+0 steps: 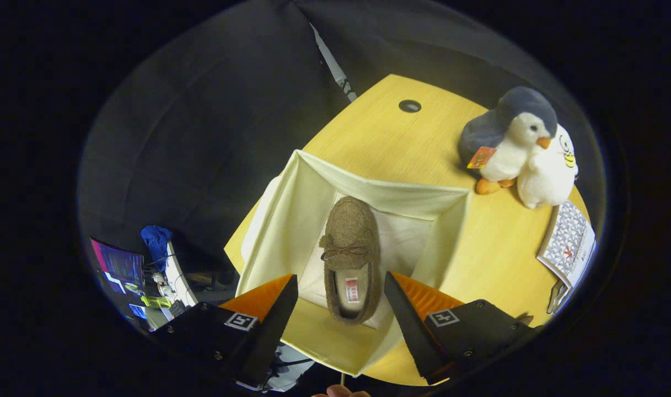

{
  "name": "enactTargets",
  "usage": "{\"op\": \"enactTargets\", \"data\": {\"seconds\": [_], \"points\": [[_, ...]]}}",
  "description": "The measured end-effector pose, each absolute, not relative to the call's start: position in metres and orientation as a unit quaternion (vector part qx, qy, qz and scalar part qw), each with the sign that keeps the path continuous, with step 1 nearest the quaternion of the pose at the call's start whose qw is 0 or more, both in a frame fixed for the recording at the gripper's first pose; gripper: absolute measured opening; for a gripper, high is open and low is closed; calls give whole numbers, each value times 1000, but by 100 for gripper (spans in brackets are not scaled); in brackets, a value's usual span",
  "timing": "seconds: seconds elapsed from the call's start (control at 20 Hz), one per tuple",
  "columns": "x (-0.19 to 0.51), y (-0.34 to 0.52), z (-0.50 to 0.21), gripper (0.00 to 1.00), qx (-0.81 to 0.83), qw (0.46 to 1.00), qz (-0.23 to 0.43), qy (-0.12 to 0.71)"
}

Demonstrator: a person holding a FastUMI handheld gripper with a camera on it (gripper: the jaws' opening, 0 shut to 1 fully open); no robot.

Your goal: Open the storage box then place both shoes into the box .Put the left shoe in first, then the right shoe, with the right side of both shoes facing outward in a uniform manner.

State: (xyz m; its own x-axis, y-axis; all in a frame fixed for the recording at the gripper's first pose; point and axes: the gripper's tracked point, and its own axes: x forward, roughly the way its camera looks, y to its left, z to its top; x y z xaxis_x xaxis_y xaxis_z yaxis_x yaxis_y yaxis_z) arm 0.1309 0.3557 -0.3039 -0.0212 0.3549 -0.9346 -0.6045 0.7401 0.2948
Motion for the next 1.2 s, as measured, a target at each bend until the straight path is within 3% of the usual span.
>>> {"op": "enactTargets", "data": {"seconds": [0.5,1.2], "points": [[144,216,-233,96,-16,734,286,616],[116,11,-299,96,68,739,122,659]]}}
